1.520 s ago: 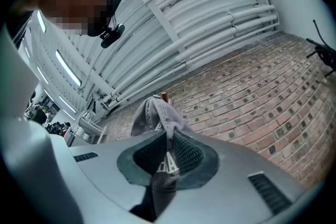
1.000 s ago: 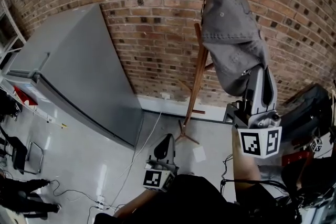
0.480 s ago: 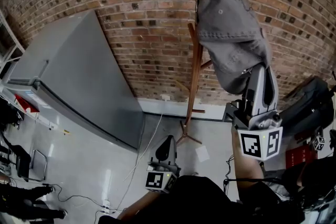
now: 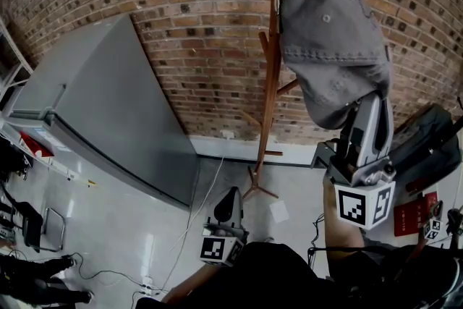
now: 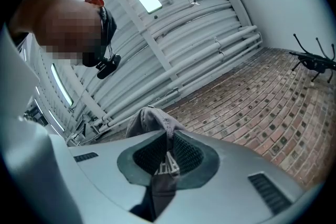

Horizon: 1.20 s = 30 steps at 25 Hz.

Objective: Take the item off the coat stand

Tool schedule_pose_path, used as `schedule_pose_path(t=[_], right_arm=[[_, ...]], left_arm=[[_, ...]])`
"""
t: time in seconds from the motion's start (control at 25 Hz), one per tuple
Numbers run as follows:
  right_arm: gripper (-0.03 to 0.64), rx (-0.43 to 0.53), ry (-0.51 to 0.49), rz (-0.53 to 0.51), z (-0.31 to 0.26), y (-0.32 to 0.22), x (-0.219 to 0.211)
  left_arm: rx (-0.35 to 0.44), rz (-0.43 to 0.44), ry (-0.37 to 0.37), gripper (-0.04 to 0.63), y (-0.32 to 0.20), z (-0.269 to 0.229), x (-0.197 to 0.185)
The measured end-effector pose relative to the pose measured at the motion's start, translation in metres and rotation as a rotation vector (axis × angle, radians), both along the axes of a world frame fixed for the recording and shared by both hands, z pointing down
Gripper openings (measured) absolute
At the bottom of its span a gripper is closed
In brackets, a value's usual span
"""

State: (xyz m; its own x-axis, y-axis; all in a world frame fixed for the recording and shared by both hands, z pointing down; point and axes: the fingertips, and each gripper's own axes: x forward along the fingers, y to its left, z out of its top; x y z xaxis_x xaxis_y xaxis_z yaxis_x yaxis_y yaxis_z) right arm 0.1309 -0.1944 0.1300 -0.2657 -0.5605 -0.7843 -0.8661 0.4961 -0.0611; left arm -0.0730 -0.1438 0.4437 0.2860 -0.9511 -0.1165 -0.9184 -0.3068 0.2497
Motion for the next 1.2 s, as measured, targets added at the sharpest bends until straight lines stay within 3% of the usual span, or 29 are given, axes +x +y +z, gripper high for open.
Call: schedule_pose_path(t=[0.16, 0.88, 1.2], right_arm=[[0.048, -0.017, -0.011, 0.011, 0.004, 0.002, 0.005], [0.048, -0.059, -0.030, 0.036, 0.024, 0.021, 0.020], [0.048, -0.103, -0.015, -0.003, 0.052, 0.029, 0.019]], left_arm=[[0.035, 0.012, -0.003, 0.015, -0.001, -0.003, 0.001], [-0.003, 0.034, -0.007, 0.015, 0.002, 0.003, 0.006], [0.005, 0.060, -0.010, 0.015, 0.002, 0.001, 0.011]])
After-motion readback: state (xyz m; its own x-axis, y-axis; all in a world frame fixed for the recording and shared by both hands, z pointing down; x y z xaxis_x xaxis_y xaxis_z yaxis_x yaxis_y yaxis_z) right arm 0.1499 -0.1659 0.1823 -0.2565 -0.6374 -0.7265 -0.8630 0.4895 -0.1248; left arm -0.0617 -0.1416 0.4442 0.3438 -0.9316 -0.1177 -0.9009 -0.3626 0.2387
